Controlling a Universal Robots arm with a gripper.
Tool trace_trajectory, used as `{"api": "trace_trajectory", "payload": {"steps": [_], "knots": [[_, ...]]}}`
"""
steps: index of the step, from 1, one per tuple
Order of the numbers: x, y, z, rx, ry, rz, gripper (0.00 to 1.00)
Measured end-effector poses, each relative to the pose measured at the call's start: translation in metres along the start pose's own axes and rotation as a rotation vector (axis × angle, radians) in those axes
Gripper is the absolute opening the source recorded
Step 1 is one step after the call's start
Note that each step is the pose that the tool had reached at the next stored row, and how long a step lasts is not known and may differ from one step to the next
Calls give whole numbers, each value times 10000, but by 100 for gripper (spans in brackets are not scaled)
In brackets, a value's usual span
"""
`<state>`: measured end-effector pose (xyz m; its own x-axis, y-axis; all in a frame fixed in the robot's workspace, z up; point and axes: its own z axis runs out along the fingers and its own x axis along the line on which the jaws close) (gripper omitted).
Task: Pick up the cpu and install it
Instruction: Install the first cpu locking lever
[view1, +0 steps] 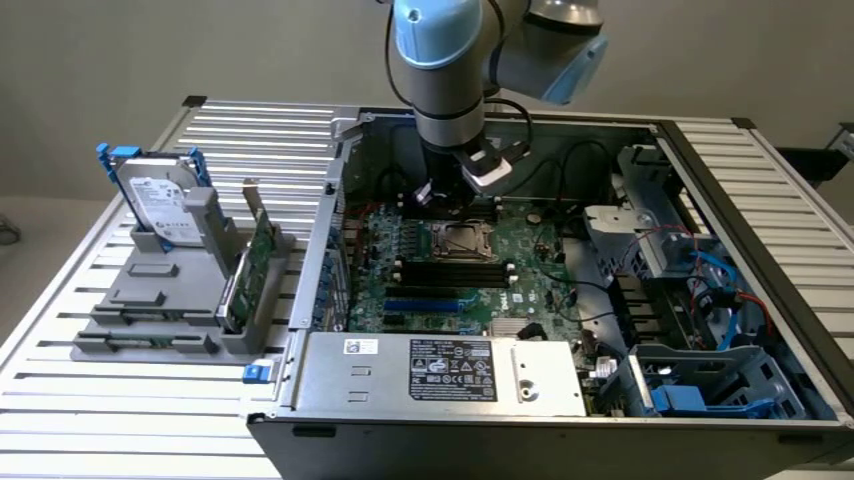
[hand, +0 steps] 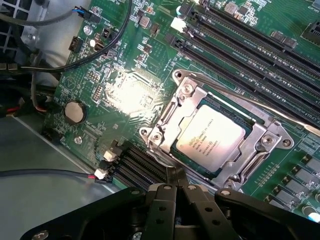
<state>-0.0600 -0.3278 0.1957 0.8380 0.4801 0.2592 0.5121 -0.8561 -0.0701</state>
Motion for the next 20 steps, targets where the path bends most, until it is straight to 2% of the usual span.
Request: {"api": "trace_trajectory", "payload": {"steps": [7,16,20], "knots": [[2,-3,1,-51,8,166,11],[3,-4,1,-170,22,525,11],[5,-8,2,-204,29,647,11]]}}
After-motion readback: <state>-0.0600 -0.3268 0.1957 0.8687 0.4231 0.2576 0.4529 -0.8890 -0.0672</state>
